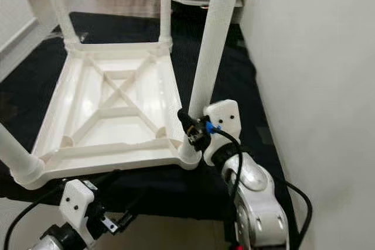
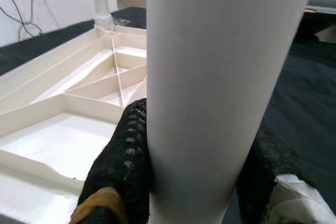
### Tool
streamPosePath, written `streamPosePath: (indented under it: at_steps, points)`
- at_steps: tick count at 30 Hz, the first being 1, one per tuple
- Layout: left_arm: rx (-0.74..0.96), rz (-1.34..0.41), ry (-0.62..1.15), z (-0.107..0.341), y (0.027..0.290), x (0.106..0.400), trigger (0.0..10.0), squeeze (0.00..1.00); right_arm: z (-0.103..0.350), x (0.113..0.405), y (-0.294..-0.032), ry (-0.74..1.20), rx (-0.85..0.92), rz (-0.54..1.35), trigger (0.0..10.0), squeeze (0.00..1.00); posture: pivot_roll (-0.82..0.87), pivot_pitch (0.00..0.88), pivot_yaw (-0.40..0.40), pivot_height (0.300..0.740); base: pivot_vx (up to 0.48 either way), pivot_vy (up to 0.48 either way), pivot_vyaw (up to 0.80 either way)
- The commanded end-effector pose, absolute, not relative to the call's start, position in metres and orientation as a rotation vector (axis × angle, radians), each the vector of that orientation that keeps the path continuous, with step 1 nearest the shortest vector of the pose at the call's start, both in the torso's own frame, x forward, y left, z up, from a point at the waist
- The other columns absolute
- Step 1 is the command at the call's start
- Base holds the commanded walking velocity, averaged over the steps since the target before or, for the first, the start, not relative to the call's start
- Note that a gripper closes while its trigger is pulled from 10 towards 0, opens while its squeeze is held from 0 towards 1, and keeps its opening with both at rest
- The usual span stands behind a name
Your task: Building children table
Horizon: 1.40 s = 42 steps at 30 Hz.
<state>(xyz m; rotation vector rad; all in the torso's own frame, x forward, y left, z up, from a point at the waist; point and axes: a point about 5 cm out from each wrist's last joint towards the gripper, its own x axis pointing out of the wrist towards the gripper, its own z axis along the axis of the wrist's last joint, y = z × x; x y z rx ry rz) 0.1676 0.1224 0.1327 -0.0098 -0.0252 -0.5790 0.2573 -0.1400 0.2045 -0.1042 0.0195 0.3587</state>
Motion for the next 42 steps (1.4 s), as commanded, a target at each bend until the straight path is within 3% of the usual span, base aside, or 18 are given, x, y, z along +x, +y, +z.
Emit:
streamPosePath:
  at_steps: [1, 3, 4, 6, 10, 12, 13, 19, 25, 26, 39, 41, 42]
  points:
    - [-0.013, -0.582, -0.019, 0.131, 0.120, 0.166, 10.0, 0.00, 0.160, 0.266, -0.156, 0.298, -0.108, 0.304, 10.0, 0.00, 0.04, 0.191, -0.056, 0.740, 0.000, 0.000, 0.00]
    - [-0.013, -0.582, -0.019, 0.131, 0.120, 0.166, 10.0, 0.00, 0.160, 0.266, -0.156, 0.298, -0.108, 0.304, 10.0, 0.00, 0.04, 0.191, -0.056, 0.740, 0.000, 0.000, 0.00]
    - [-0.014, -0.577, -0.022, 0.131, 0.120, 0.165, 10.0, 0.00, 0.175, 0.274, -0.146, 0.229, -0.080, 0.439, 10.0, 1.00, 0.04, 0.196, -0.057, 0.740, 0.000, 0.000, 0.00]
    - [-0.018, -0.575, -0.024, 0.132, 0.120, 0.165, 10.0, 0.00, 0.205, 0.286, -0.137, 0.068, 0.008, 0.584, 10.0, 1.00, 0.05, 0.193, -0.060, 0.740, 0.000, 0.000, 0.00]
    - [-0.020, -0.578, -0.024, 0.133, 0.120, 0.165, 10.0, 0.00, 0.229, 0.285, -0.131, -0.042, 0.023, 0.798, 10.0, 1.00, 0.05, 0.202, -0.051, 0.740, 0.000, 0.000, 0.00]
    - [-0.021, -0.580, -0.025, 0.133, 0.119, 0.166, 10.0, 0.00, 0.243, 0.280, -0.130, -0.079, -0.033, 1.027, 10.0, 0.86, 0.05, 0.204, -0.049, 0.740, 0.000, 0.000, 0.00]
    - [-0.020, -0.580, -0.025, 0.133, 0.119, 0.166, 10.0, 0.00, 0.247, 0.279, -0.130, -0.088, -0.062, 1.105, 10.0, 0.00, 0.06, 0.208, -0.047, 0.740, 0.000, 0.000, 0.00]
    - [-0.015, -0.580, -0.024, 0.134, 0.119, 0.165, 10.0, 0.00, 0.251, 0.275, -0.134, -0.066, -0.124, 1.362, 10.0, 0.00, 0.07, 0.220, -0.036, 0.740, 0.000, 0.000, 0.00]
    - [-0.013, -0.579, -0.022, 0.134, 0.119, 0.165, 10.0, 0.00, 0.252, 0.280, -0.136, -0.067, -0.146, 1.407, 10.0, 0.00, 0.08, 0.225, -0.034, 0.740, 0.000, 0.000, 0.00]
    - [-0.012, -0.579, -0.022, 0.134, 0.120, 0.164, 10.0, 0.00, 0.253, 0.283, -0.134, -0.085, -0.140, 1.408, 0.0, 0.00, 0.08, 0.223, -0.036, 0.740, 0.000, 0.000, 0.00]
    - [-0.011, -0.579, -0.019, 0.134, 0.121, 0.164, 10.0, 0.00, 0.247, 0.285, -0.142, -0.090, -0.092, 1.408, 0.0, 0.00, 0.07, 0.229, -0.037, 0.740, 0.000, 0.000, 0.00]
    - [-0.011, -0.577, -0.018, 0.134, 0.122, 0.163, 10.0, 0.00, 0.225, 0.297, -0.140, -0.030, -0.038, 1.075, 0.0, 0.00, 0.07, 0.225, -0.046, 0.740, 0.000, 0.000, 0.00]
    - [-0.011, -0.576, -0.016, 0.132, 0.124, 0.164, 10.0, 0.00, 0.184, 0.309, -0.161, 0.182, -0.038, 0.426, 0.0, 0.00, 0.05, 0.215, -0.054, 0.740, 0.000, 0.000, 0.00]
